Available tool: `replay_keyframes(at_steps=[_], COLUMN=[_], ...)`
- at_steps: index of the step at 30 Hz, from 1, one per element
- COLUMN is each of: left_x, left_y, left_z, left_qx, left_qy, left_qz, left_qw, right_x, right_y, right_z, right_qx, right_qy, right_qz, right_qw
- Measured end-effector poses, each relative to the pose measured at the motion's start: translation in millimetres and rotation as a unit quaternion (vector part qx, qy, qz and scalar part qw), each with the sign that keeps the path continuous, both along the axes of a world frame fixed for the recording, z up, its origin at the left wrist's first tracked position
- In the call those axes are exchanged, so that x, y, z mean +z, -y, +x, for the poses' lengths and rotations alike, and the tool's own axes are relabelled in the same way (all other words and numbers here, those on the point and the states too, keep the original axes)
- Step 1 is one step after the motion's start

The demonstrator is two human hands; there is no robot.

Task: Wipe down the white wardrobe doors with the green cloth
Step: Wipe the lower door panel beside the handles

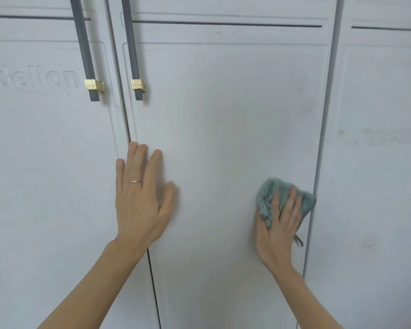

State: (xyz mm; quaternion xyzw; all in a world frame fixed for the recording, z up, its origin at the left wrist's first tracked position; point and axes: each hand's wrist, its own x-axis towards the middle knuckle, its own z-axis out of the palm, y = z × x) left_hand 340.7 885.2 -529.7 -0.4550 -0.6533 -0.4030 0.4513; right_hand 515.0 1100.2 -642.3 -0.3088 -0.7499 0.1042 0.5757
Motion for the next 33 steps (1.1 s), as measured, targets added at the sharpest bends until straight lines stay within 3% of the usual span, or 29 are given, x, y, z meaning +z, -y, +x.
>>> replay_keyframes(at_steps=[4,8,12,17,22,25,30,33], left_x=[1.6,2.2,-4.8,-27.1,-51.0,-62.0,-89.4,-100.1], left_y=[0.0,4.3,4.3,3.4,11.4,23.0,36.7,41.2], left_z=[1.4,-1.9,-2.1,-1.7,-2.1,-7.4,-12.8,-11.7], left_qx=[-0.010,-0.012,-0.012,0.001,-0.003,-0.024,-0.051,-0.058], left_qy=[0.008,-0.001,-0.003,-0.029,-0.042,-0.050,-0.044,-0.037], left_qz=[-0.001,-0.007,-0.009,-0.034,-0.058,-0.088,-0.119,-0.125], left_qw=[1.000,1.000,1.000,0.999,0.997,0.995,0.991,0.990], right_x=[110.9,177.3,142.9,21.0,-117.3,-99.3,15.5,24.7], right_y=[-15.6,-9.3,3.7,34.7,55.9,51.6,86.9,103.4], right_z=[-4.8,-14.8,-21.9,-36.8,-30.8,-30.0,-67.7,-86.2], right_qx=[-0.048,-0.045,-0.045,-0.012,0.021,0.054,0.049,0.043], right_qy=[-0.006,-0.048,-0.015,0.107,0.291,0.283,0.145,0.127], right_qz=[0.085,0.078,0.131,0.174,0.271,0.290,0.230,0.226], right_qw=[0.995,0.995,0.990,0.979,0.917,0.913,0.961,0.965])
